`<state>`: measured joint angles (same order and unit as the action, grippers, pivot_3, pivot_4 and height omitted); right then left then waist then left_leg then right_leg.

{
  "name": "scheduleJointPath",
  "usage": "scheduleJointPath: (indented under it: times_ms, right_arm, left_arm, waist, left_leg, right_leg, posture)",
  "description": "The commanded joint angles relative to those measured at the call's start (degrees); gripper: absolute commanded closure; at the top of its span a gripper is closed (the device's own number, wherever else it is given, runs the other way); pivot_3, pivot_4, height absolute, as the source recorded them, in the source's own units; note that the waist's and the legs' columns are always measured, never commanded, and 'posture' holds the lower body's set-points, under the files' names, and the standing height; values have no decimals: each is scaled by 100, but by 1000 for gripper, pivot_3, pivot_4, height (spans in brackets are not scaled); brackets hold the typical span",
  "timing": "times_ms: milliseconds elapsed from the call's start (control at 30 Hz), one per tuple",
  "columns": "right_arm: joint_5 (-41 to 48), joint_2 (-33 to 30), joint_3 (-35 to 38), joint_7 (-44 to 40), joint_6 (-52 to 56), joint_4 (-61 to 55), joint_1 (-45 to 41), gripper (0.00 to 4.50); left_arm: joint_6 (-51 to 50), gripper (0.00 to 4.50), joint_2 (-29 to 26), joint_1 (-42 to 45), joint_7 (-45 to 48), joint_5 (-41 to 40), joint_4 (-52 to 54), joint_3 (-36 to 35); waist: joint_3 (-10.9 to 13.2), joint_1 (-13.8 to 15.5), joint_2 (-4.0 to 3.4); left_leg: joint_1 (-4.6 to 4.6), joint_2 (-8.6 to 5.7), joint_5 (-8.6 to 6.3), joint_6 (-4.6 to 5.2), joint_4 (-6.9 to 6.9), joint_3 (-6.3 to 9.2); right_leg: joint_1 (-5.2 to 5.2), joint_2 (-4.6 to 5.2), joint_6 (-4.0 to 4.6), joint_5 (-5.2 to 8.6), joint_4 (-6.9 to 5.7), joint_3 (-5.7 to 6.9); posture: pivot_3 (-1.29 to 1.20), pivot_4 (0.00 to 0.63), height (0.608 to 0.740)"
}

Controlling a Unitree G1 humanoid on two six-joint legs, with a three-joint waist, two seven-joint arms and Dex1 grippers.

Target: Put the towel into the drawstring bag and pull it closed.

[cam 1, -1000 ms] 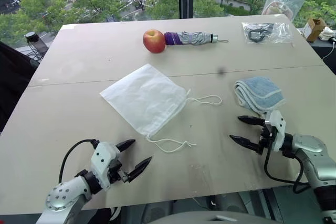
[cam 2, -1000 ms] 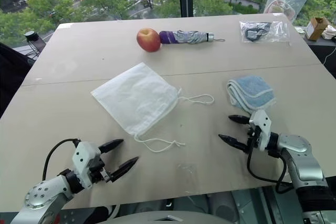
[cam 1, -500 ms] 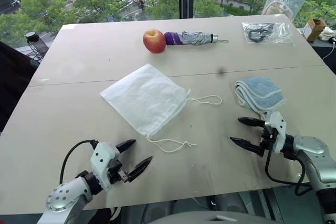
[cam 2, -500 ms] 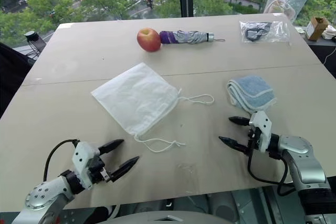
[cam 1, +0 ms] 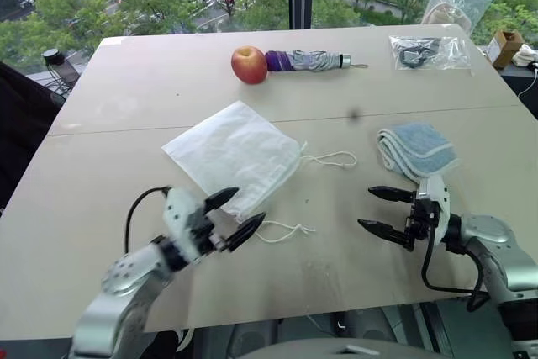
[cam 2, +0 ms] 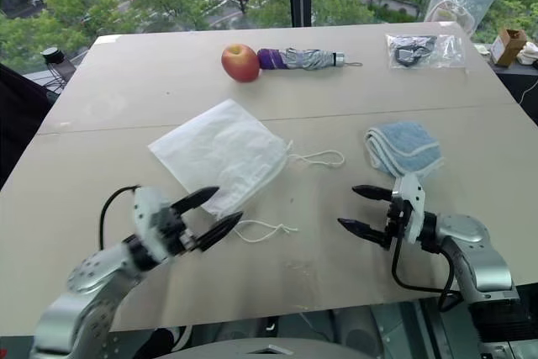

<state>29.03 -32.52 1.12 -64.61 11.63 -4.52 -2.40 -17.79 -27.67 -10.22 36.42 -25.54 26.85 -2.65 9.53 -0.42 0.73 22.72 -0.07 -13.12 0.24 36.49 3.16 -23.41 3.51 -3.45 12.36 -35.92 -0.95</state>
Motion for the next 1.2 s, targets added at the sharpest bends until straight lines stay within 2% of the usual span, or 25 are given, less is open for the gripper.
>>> scheduleJointPath:
  times_ms: [33,233,400,767,1200]
  right_arm:
    - [182,-44,171,16,61,-320,-86,15]
    - [164,-102,180,35,60,-422,0,15]
    - [219,-135,197,67,130,-592,47,15]
    - [322,-238,291,153,267,-921,196,15]
    - [252,-258,299,197,224,-872,213,15]
  left_arm:
    - [-25,35,240,451,-691,803,246,512]
    - [329,35,767,1078,-2249,2932,-311,1351]
    - [433,35,948,1131,-2751,3885,-604,1808]
    - [679,35,995,1148,-3086,4818,-930,1964]
    - [968,35,1308,1051,-3822,5367,-1286,1843]
  waist:
    - [0,0,1]
    - [1,-8,2]
    - [1,-10,1]
    - [1,2,2]
    - [0,3,2]
  left_leg:
    - [0,-2,0,0,1,1]
    - [0,-3,0,0,0,9]
    - [1,-3,0,0,0,10]
    - [1,-3,0,0,1,12]
    - [0,-3,0,1,6,12]
  right_leg:
    - [0,-1,-4,-5,0,0]
    - [1,-6,-5,-13,0,1]
    - [1,-6,-5,-13,-1,1]
    - [1,-5,-9,-12,-3,3]
    - [1,-5,-9,-13,-9,3]
  posture:
    - [0,150,740]
    - [0,150,740]
    - [0,150,740]
    - [0,150,740]
    - [0,150,740]
